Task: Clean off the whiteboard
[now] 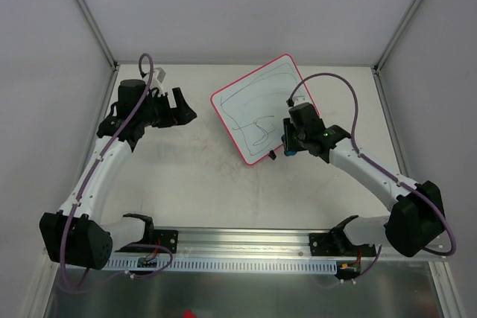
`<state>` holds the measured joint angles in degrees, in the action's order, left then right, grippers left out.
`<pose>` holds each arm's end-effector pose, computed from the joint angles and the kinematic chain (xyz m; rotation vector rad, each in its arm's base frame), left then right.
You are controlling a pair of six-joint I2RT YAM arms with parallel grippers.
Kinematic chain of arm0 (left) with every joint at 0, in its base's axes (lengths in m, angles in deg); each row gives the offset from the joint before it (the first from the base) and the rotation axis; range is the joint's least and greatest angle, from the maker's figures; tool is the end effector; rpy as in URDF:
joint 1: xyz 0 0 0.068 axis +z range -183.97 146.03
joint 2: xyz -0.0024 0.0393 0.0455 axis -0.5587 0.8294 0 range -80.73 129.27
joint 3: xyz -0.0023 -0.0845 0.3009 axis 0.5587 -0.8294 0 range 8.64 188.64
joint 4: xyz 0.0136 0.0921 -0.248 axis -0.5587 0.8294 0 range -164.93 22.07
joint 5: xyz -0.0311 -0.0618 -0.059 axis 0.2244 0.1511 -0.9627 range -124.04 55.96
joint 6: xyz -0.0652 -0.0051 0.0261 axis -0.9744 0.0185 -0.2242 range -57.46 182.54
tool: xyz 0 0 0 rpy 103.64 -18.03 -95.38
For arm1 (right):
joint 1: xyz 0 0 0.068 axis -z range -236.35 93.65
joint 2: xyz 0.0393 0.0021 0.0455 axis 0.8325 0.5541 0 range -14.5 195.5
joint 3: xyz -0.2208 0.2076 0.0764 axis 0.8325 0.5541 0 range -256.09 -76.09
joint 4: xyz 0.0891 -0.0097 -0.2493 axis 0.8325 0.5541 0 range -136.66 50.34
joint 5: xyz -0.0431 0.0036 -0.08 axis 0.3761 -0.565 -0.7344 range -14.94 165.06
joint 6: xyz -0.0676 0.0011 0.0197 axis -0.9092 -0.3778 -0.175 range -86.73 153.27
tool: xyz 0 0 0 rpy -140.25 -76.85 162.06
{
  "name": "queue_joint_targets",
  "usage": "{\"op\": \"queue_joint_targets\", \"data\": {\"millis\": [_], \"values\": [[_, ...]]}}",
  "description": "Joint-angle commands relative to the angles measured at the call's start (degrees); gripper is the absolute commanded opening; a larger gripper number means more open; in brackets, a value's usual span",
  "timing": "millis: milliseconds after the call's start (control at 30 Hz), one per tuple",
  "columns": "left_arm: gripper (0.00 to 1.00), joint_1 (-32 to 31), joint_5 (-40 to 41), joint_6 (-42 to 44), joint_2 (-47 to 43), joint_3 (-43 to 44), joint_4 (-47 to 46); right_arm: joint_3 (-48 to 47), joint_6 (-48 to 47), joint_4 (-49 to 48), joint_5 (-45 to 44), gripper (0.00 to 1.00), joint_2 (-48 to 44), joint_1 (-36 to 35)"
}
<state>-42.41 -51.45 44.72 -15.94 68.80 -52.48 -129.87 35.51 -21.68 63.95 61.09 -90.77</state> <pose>0.2523 -0.0549 0.3703 0.0240 2.0725 -0.5947 0.2429 0.1529 0.2770 -0.5684 2.3000 0.0762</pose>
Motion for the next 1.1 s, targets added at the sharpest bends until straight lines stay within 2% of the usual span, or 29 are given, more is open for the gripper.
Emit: {"op": "queue_joint_targets", "data": {"millis": [0,67,167,233,300,367,533,667,833,1067], "values": [[0.85,1.24,-11.84,-2.38,3.92,4.34,-5.21,-8.42,0.31,1.22,1.52,0.00,-1.85,1.98],[0.81,1.33,-14.48,-3.00,6.38,5.14,-7.15,-11.25,-0.39,1.13,3.81,0.00,-1.24,3.12],[0.81,1.76,-15.19,-3.88,8.93,5.84,-10.85,-15.73,-1.79,-0.53,4.95,0.00,0.60,3.30],[0.82,2.64,-18.44,-5.02,10.43,6.28,-14.70,-19.32,-3.37,-1.06,5.66,0.00,2.27,3.56],[0.80,4.22,-22.64,-7.21,13.42,6.81,-17.61,-22.23,-3.65,-1.42,7.24,0.00,5.08,4.35],[0.74,4.93,-24.51,-8.01,16.66,7.51,-21.39,-26.61,-3.65,-2.03,9.17,0.00,6.93,5.40],[0.72,5.02,-28.03,-9.15,21.95,10.41,-26.49,-36.29,-2.42,-2.38,12.78,0.00,14.66,8.22],[0.57,4.85,-30.13,-10.74,27.03,13.22,-29.23,-43.77,-0.22,-2.38,12.35,0.00,20.20,10.24],[0.64,4.23,-29.44,-9.34,28.98,14.37,-29.49,-52.64,1.18,-2.91,9.80,0.00,27.75,12.17],[0.59,3.79,-31.90,-8.90,32.67,15.34,-29.93,-60.82,4.52,-3.44,12.41,0.00,35.05,14.63]]}}
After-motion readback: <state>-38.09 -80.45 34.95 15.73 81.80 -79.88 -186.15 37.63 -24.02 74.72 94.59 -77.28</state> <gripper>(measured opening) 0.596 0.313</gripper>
